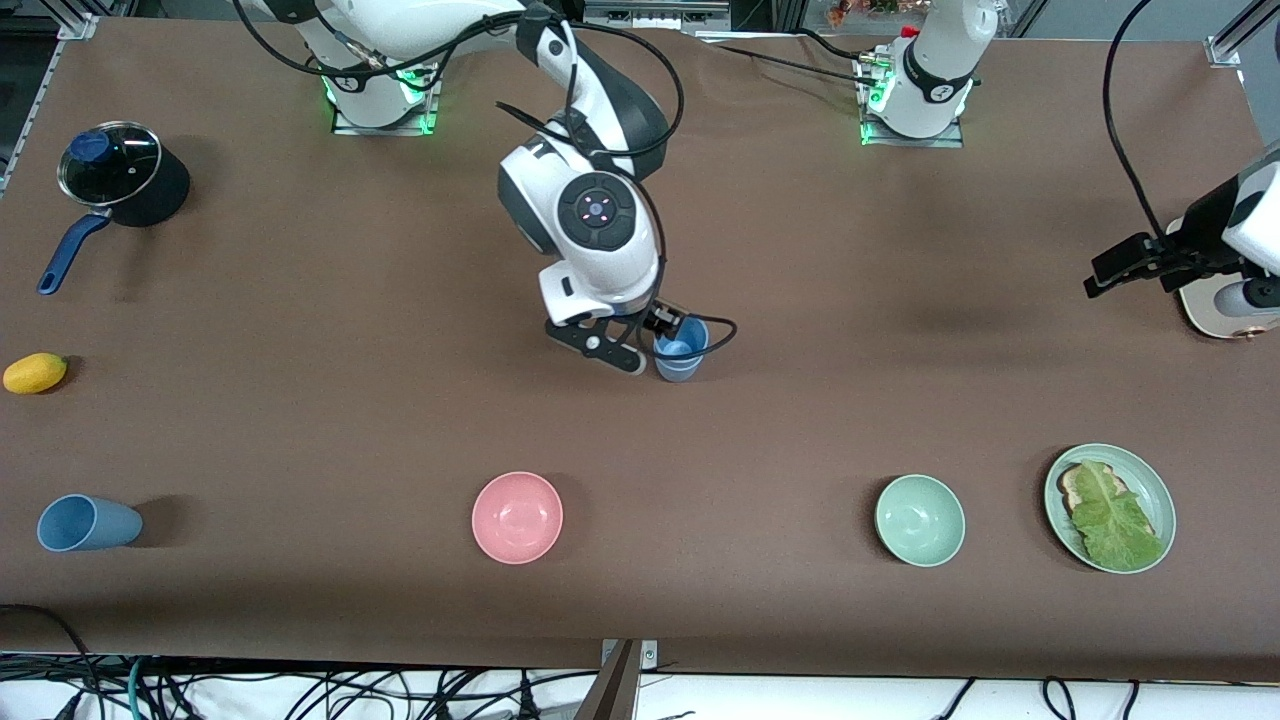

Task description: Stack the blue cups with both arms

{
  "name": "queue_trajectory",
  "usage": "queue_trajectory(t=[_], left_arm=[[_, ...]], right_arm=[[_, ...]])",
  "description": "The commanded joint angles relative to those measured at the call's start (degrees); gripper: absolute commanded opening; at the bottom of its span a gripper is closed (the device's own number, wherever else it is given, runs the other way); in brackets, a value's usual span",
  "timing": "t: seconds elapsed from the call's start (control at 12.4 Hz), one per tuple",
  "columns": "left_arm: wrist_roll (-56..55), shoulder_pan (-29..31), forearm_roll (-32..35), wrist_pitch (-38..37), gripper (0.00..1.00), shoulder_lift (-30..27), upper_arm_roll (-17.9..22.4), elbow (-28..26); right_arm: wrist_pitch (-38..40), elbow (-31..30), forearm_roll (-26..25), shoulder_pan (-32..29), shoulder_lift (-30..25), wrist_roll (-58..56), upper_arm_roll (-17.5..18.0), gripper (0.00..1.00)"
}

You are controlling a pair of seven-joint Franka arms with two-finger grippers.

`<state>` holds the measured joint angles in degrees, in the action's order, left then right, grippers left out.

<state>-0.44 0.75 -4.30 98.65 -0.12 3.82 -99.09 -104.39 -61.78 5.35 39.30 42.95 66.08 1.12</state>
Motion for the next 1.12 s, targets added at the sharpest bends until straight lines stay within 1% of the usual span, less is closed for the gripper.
queue_trajectory(t=[0.0, 0.16, 0.24, 0.4, 0.48, 0.56, 0.72, 0.8, 0.88, 0.96, 1.04], left_arm=[[2.5, -2.1, -1.2, -2.2, 1.0, 0.7, 1.3, 2.3], [2.5, -2.6, -1.1, -2.2, 1.0, 1.6, 1.3, 2.6], [2.5, -2.7, -1.1, -2.3, 1.0, 2.6, 1.4, 3.8], [2.5, -2.2, -1.0, -2.3, 1.0, 3.5, 1.4, 5.2], [2.5, -1.7, -1.0, -2.3, 1.0, 3.5, 1.4, 5.3], [2.5, -1.8, -0.9, -2.4, 1.0, 3.5, 1.3, 5.7], [2.5, -2.5, 1.3, -2.4, 1.0, 3.5, 1.2, 5.8], [2.5, -2.6, 1.7, -2.4, 1.0, 3.6, 1.2, 6.0], [2.6, -2.6, 1.7, -2.4, 1.0, 4.2, 1.1, 6.5], [2.7, -2.6, 1.7, -2.7, 1.0, 4.8, 1.0, 7.4], [2.8, -2.3, 1.7, -3.4, 1.0, 4.9, 0.9, 7.6]], right_arm=[[3.0, 0.3, -0.4, -7.1, -3.4, -7.5, 0.6, 1.0], [5.8, 0.3, -0.1, -13.2, -4.5, -19.8, 0.5, 1.0], [7.1, 0.3, -0.2, -16.9, -5.7, -22.4, 0.6, 1.0], [9.2, 0.3, 0.1, -24.5, -7.9, -24.1, 0.4, 1.0], [13.2, 0.3, 0.3, -27.8, -9.1, -28.8, 0.6, 1.0], [16.4, 0.3, 0.1, -29.7, -10.4, -35.3, 0.3, 1.0], [19.6, 0.2, 0.1, -33.0, -13.8, -40.1, 0.0, 1.0], [21.8, -1.0, 0.2, -35.1, -16.6, -43.0, -0.1, 1.0], [23.3, -3.3, 0.2, -35.8, -19.7, -47.0, -0.8, 1.0], [23.4, -6.8, 0.2, -36.0, -23.1, -49.6, -2.6, 1.0], [23.4, -10.6, 0.2, -36.0, -26.5, -51.5, -3.6, 1.0]])
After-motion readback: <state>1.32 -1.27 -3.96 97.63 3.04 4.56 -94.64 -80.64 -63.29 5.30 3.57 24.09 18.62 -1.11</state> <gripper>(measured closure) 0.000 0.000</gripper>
